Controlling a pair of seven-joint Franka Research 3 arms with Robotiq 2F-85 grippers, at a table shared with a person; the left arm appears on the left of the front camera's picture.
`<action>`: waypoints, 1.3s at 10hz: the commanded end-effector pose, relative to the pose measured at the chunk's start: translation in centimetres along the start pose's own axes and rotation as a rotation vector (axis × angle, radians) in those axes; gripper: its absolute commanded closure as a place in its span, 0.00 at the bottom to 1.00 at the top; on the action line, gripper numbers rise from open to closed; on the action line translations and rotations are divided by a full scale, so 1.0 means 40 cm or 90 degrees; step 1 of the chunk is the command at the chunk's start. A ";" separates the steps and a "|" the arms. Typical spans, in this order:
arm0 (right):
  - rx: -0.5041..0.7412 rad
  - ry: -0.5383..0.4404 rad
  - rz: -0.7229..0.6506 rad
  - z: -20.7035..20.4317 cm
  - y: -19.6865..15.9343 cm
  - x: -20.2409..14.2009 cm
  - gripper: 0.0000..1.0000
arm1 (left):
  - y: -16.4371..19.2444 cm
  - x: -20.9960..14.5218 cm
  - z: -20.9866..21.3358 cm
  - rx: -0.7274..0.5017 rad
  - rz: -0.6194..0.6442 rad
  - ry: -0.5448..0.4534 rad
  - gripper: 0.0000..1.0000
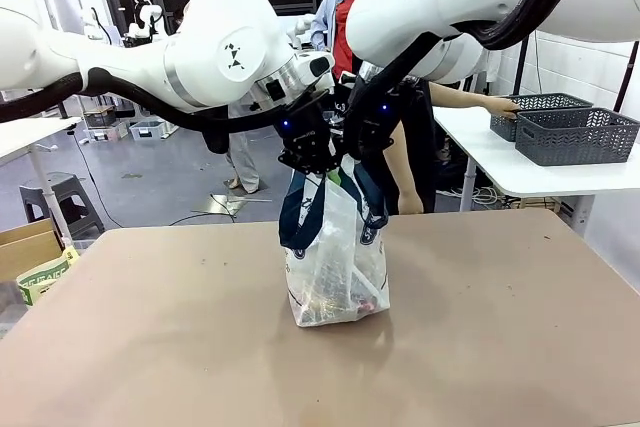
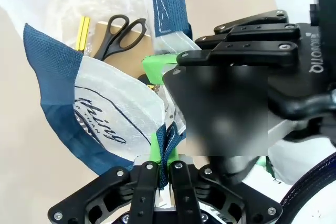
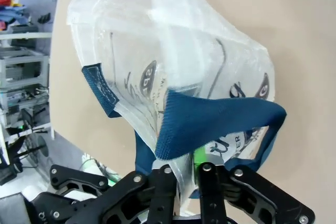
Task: Transfer purchased items from the store into the shopping bag.
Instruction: Move the Reusable shopping bag to the right side of the table.
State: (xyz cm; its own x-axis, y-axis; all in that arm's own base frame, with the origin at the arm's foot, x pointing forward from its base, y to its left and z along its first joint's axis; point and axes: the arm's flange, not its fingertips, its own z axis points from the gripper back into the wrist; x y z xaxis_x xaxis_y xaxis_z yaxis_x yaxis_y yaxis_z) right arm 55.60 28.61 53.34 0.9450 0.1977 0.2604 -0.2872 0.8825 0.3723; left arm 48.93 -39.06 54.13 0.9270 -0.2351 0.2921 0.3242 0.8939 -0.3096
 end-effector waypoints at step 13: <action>0.180 -0.134 0.447 0.250 -0.290 -0.166 0.00 | 0.004 0.000 0.005 0.000 0.003 -0.002 1.00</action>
State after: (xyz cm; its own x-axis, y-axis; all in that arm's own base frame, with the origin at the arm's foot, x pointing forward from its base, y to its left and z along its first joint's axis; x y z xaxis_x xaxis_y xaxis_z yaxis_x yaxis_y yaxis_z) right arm 51.90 13.76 57.13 0.5480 0.5419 0.6372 -0.8242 0.4800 0.3005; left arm 49.00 -39.00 54.11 0.9275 -0.2337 0.2919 0.3228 0.8944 -0.3096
